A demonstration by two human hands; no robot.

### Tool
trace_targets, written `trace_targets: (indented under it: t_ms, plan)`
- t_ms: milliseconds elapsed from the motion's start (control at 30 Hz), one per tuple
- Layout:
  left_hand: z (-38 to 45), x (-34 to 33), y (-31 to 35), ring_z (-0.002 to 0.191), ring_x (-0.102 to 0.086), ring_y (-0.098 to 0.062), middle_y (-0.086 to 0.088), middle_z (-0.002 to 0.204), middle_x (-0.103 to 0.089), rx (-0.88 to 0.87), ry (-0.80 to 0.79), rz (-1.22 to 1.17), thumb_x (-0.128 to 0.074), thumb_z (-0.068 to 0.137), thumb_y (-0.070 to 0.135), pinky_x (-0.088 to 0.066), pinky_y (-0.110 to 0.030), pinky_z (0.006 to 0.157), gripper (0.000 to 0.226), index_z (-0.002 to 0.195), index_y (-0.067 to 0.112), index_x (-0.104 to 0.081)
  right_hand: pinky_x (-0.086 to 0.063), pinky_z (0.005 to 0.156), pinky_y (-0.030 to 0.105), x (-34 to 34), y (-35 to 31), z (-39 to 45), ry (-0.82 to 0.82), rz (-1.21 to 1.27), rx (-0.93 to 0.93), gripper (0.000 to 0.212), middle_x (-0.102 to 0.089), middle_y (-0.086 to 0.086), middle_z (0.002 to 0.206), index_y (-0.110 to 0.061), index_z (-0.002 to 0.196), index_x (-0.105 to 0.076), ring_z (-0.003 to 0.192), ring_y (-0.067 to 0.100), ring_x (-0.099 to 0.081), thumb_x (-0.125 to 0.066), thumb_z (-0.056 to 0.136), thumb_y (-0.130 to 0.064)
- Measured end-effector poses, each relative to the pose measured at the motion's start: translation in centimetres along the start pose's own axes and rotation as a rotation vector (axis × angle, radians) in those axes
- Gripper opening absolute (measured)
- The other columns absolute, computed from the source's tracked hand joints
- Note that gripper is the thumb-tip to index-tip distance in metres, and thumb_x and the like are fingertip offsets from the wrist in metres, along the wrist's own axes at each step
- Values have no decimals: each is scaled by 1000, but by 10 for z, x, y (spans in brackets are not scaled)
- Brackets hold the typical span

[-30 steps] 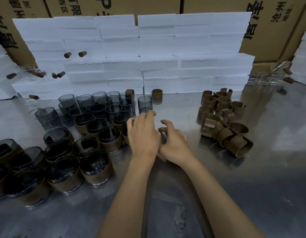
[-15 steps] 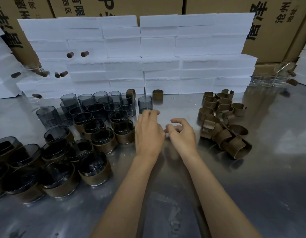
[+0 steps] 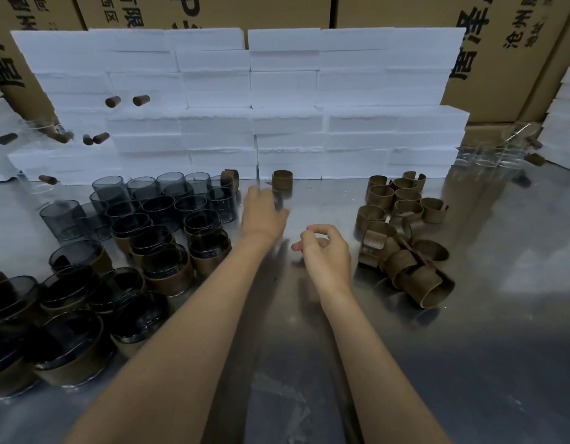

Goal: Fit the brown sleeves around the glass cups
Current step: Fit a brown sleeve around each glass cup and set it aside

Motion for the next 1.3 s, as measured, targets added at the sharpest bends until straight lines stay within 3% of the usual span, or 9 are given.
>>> trace_targets:
  t_ms: [133, 233, 367, 567, 700, 833, 1033, 1133, 1300]
  plan:
    - [-26, -3, 3, 92, -57, -23, -9, 107, -60, 22, 34, -428, -78, 90, 27, -42, -29, 78, 28, 91, 12, -55, -58, 89, 45, 8, -4, 0, 47, 63, -7, 7, -70, -4, 101, -34, 92, -59, 96, 24, -69, -57, 98, -31]
    - [-50, 5, -1, 88, -65, -16, -4, 104, -66, 176, 34, -895, -87, 82, 26, -51, -19, 70, 49, 114, 16, -51, -55, 97, 48, 14, -6, 0, 57, 113, -30, 20, -61, -1, 118, -26, 109, -60, 105, 23, -66, -66, 97, -40]
    - [-82, 11, -5, 90, -73, -21, -15, 111, -74, 355, -82, -1352, -86, 82, 28, -59, -27, 74, 75, 141, 5, -46, -57, 83, 33, 14, -15, -8, -43, 231, -91, 55, -63, -7, 116, -28, 123, -58, 92, 8, -65, -72, 84, -64]
    - [-115, 3, 2, 91, -74, -17, -13, 111, -77, 346, -177, -1404, -84, 73, 40, -54, -22, 64, 75, 133, 4, -57, -56, 101, 43, -11, -23, -19, -356, 233, -118, 82, -77, 4, 111, -20, 122, -69, 104, 19, -74, -69, 67, -81]
    - [-113, 6, 0, 89, -76, -9, 3, 95, -80, 285, -147, -1212, -78, 73, 61, -55, -26, 73, 69, 120, 14, -62, -59, 95, 45, -21, -23, -24, -493, 282, -101, 69, -78, 8, 108, -26, 105, -79, 104, 23, -75, -60, 74, -85]
    - [-106, 10, -7, 86, -71, 2, 17, 91, -77, 211, -52, -967, -64, 91, 63, -50, -21, 74, 44, 106, 22, -67, -64, 83, 38, -22, -18, -23, -398, 125, -72, 82, -79, 1, 107, -31, 121, -72, 100, 15, -75, -37, 79, -92]
    - [-99, 9, -12, 91, -69, -22, -3, 112, -73, 250, 7, -1034, -71, 89, 56, -54, -33, 81, 42, 108, 19, -66, -62, 57, 33, -7, -15, -17, -164, 143, -61, 66, -79, 6, 80, -22, 86, -72, 68, 26, -78, -32, 99, -73]
    - [-95, 3, -18, 70, -57, -26, -14, 105, -68, 307, -44, -1141, -68, 95, 46, -44, -36, 64, 33, 102, 15, -57, -64, 64, 38, -3, -11, -13, -62, 129, 28, 50, -78, 6, 90, -25, 83, -69, 71, 25, -77, -35, 108, -53]
    - [-90, -1, -25, 87, -62, -20, -11, 99, -69, 310, -36, -1208, -61, 103, 33, -44, -26, 67, 22, 89, 15, -61, -64, 63, 38, 2, -12, -11, 23, 151, 99, 32, -74, 5, 90, -24, 91, -69, 71, 15, -74, -49, 107, -44]
Point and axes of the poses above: each hand's wrist, its own z-axis towards the middle knuckle, its own x-axis out of the back of the hand, y = z × x, the point moved 7 cm from there along z, towards the middle knuckle
